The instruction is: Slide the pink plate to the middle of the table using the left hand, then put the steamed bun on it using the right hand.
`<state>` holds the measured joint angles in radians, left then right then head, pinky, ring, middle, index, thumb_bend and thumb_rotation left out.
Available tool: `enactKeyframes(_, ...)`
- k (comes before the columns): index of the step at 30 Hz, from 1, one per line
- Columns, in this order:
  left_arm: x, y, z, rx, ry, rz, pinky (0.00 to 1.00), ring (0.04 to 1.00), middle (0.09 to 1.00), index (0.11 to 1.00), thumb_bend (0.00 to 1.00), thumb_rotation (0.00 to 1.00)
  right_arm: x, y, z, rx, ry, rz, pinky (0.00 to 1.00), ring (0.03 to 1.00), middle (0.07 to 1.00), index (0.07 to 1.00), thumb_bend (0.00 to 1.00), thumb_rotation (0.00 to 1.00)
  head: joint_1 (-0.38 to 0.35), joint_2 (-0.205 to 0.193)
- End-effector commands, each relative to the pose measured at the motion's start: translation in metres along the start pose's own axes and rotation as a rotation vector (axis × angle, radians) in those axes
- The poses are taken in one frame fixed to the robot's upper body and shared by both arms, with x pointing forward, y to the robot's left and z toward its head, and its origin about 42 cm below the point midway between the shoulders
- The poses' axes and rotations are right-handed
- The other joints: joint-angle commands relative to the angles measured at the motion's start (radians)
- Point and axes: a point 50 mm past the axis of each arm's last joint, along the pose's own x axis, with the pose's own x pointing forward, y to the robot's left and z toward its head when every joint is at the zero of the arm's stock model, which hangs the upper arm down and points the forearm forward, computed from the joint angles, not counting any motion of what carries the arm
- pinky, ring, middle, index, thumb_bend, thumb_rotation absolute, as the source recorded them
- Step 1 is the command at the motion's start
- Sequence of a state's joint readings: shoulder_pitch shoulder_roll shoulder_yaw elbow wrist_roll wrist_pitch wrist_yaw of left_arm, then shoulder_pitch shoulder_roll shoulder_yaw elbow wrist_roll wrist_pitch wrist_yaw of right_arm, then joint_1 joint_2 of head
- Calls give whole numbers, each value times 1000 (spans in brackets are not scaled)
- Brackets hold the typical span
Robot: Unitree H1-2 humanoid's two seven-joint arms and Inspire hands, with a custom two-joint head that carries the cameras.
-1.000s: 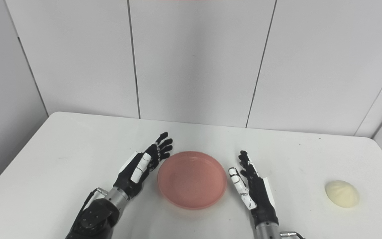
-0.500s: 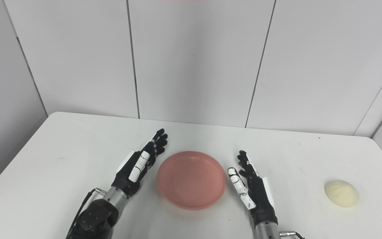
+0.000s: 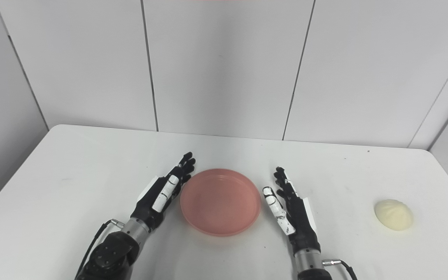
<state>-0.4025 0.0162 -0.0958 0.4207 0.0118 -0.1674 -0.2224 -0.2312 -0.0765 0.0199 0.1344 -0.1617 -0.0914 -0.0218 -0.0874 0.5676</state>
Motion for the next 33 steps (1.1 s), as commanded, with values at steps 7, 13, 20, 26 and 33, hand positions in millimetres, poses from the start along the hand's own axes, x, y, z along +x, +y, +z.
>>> enactKeyframes(7,-13,-9,-15,-70,99,46,1000,1000,1000,1000,596,1000,3,3,4,27,-20,-20,896,922,917,923,544,844,1,1)
enactKeyframes(13,-12,-7,-16,-116,124,68,1000,1000,1000,1000,631,1000,3,3,4,22,-18,-25,896,923,915,922,531,848,3,2)
enactKeyframes(20,-12,-7,-13,-154,134,66,1000,1000,1000,1000,632,1000,3,2,4,15,-21,-24,891,921,914,924,527,861,3,4)
enactKeyframes(26,-14,-10,-12,-191,129,78,1000,1000,1000,1000,632,1000,4,-1,3,34,-50,-37,887,913,914,926,514,848,1,5)
enactKeyframes(33,-15,-12,-13,-212,132,101,1000,1000,1000,1000,641,1000,13,-18,3,108,-114,-101,910,942,945,936,508,812,-7,5)
